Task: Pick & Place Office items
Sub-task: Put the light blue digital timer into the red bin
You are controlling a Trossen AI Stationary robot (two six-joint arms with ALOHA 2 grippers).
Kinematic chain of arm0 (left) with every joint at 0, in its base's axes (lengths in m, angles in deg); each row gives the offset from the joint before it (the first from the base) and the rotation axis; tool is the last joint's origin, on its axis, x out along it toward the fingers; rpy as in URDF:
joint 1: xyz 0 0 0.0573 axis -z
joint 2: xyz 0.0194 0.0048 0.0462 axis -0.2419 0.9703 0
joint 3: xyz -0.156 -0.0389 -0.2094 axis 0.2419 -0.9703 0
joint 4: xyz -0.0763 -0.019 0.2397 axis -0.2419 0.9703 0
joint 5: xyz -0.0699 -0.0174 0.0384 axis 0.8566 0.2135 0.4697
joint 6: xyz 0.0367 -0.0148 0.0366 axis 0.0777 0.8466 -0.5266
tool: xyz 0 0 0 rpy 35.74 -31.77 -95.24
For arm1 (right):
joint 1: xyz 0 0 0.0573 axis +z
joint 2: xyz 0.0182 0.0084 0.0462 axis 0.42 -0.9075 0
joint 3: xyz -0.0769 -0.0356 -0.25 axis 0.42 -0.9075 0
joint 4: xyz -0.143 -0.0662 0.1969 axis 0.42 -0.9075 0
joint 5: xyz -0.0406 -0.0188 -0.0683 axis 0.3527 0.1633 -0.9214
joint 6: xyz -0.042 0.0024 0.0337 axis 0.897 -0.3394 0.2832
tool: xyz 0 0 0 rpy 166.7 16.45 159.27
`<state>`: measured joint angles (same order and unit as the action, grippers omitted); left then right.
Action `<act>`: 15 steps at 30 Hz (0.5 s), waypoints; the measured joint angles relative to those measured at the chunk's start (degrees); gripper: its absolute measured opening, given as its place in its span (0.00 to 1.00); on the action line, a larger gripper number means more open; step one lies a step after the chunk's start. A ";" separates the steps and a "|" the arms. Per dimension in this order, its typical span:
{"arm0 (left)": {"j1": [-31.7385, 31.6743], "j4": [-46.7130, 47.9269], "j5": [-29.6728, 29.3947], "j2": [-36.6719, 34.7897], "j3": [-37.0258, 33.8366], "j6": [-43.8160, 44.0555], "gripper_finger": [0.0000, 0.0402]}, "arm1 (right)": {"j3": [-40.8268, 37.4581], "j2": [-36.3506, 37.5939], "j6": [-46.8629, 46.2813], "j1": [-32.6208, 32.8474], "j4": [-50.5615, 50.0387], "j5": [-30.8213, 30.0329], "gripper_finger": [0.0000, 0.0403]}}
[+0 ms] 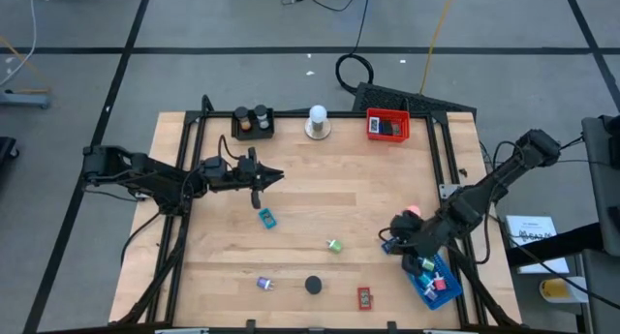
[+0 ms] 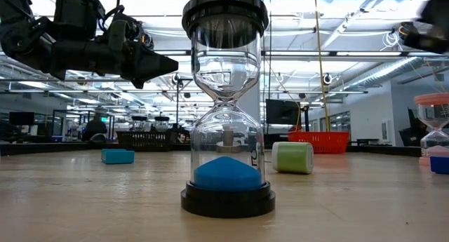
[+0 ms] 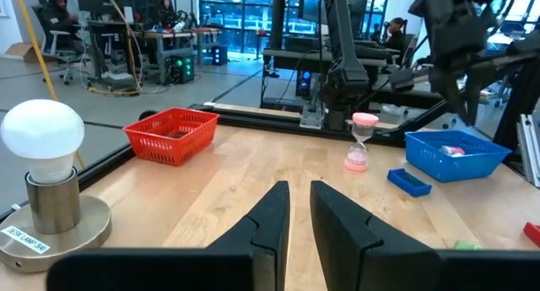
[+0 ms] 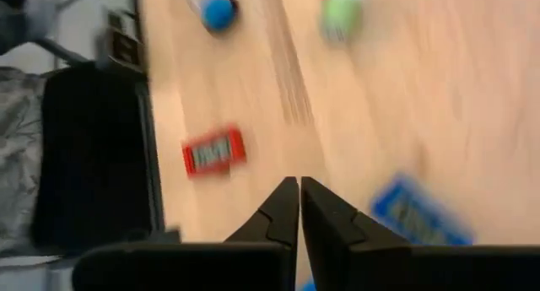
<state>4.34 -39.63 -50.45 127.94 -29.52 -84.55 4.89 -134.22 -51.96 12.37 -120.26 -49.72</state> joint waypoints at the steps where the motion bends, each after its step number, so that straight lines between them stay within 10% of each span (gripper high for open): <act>1: 0.00 -0.01 -0.01 0.01 0.00 0.00 0.14 | 0.00 0.11 4.67 -1.30 2.00 -0.74 0.01; 15: 0.00 0.00 0.00 0.01 0.00 7.29 0.14 | -9.65 -2.93 51.22 -24.64 42.36 -0.91 0.01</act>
<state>4.34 -39.63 -50.45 127.96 -29.52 -77.26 -4.76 -137.16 -0.74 -12.27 -77.90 -50.63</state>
